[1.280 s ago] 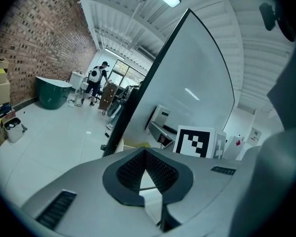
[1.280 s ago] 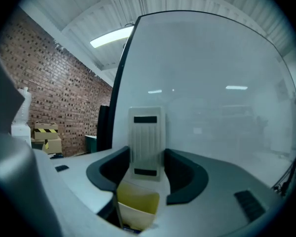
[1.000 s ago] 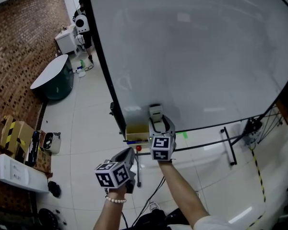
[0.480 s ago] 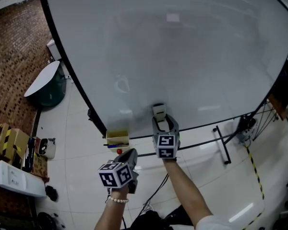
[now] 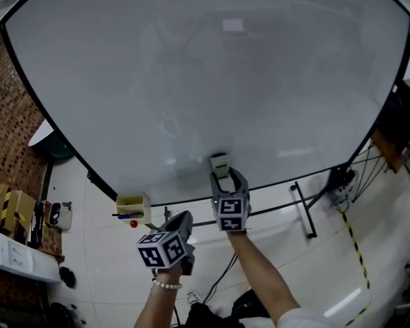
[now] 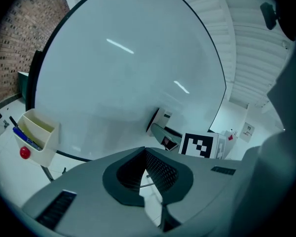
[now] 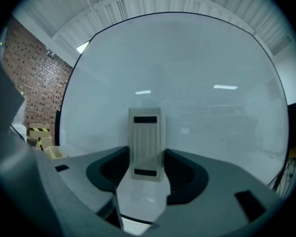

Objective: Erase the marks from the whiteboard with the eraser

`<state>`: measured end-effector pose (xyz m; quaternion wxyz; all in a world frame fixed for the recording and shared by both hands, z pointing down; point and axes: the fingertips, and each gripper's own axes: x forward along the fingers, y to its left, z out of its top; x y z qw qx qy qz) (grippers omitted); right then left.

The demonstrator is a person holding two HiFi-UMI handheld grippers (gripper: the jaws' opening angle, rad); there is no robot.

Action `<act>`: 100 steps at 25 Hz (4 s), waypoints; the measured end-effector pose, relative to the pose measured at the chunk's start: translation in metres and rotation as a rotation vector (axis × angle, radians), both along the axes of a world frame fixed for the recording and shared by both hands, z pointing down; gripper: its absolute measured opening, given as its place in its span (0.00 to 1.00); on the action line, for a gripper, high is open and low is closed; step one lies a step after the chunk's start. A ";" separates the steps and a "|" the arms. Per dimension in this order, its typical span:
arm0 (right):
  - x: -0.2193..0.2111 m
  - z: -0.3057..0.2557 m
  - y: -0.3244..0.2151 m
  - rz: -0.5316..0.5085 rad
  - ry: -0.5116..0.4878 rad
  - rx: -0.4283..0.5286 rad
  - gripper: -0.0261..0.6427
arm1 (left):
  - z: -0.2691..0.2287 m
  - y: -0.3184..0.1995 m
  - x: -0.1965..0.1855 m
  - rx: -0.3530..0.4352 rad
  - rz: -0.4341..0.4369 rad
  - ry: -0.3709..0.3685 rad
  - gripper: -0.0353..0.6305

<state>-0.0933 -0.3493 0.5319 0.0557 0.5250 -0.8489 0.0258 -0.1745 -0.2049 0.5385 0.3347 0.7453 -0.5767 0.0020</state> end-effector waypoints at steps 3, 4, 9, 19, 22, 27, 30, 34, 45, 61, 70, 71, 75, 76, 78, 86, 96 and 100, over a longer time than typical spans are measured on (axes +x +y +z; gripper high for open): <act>0.035 0.002 -0.010 -0.008 -0.007 -0.006 0.42 | -0.001 -0.013 0.038 0.000 -0.005 -0.005 0.03; 0.046 0.003 -0.013 -0.013 -0.007 -0.008 0.42 | -0.002 -0.017 0.050 -0.001 -0.007 -0.007 0.03; 0.085 0.001 -0.025 -0.035 -0.031 -0.017 0.42 | -0.004 -0.037 0.098 0.001 -0.002 -0.009 0.03; 0.138 0.003 -0.043 0.023 -0.033 -0.009 0.42 | 0.004 -0.067 0.151 0.002 0.120 -0.033 0.03; 0.161 0.000 -0.050 0.039 -0.044 -0.008 0.42 | 0.004 -0.073 0.171 0.005 0.166 -0.032 0.03; 0.206 0.004 -0.062 0.026 0.023 0.004 0.42 | 0.013 -0.085 0.217 -0.020 0.222 -0.032 0.03; 0.233 -0.005 -0.070 0.011 -0.033 0.002 0.42 | 0.010 -0.101 0.251 -0.019 0.223 -0.039 0.03; 0.277 -0.007 -0.081 -0.019 0.005 0.015 0.42 | 0.007 -0.119 0.293 -0.011 0.191 -0.033 0.03; 0.391 0.003 -0.118 -0.064 0.037 0.036 0.42 | 0.010 -0.163 0.410 0.001 0.161 -0.011 0.03; 0.563 0.010 -0.170 0.004 -0.015 0.052 0.42 | 0.033 -0.213 0.556 -0.020 0.231 -0.011 0.03; 0.645 0.009 -0.194 0.059 -0.014 0.068 0.42 | 0.040 -0.229 0.608 -0.053 0.278 -0.021 0.03; 0.655 0.009 -0.197 0.068 -0.021 0.067 0.42 | 0.041 -0.230 0.613 -0.055 0.282 -0.021 0.03; 0.687 0.009 -0.206 0.082 -0.010 0.069 0.42 | 0.048 -0.236 0.626 -0.061 0.295 -0.022 0.03; 0.694 0.009 -0.208 0.089 -0.009 0.069 0.42 | 0.049 -0.237 0.629 -0.056 0.303 -0.022 0.03; 0.712 0.010 -0.213 0.110 -0.024 0.067 0.42 | 0.050 -0.240 0.634 -0.044 0.316 -0.020 0.03; 0.744 0.016 -0.221 0.130 -0.038 0.083 0.42 | 0.059 -0.240 0.641 -0.062 0.301 -0.019 0.03; 0.739 0.078 -0.221 0.151 0.001 0.038 0.42 | 0.081 -0.233 0.621 -0.076 0.277 -0.004 0.03; 0.735 0.097 -0.221 0.170 0.007 0.015 0.42 | 0.090 -0.228 0.614 -0.093 0.272 -0.003 0.03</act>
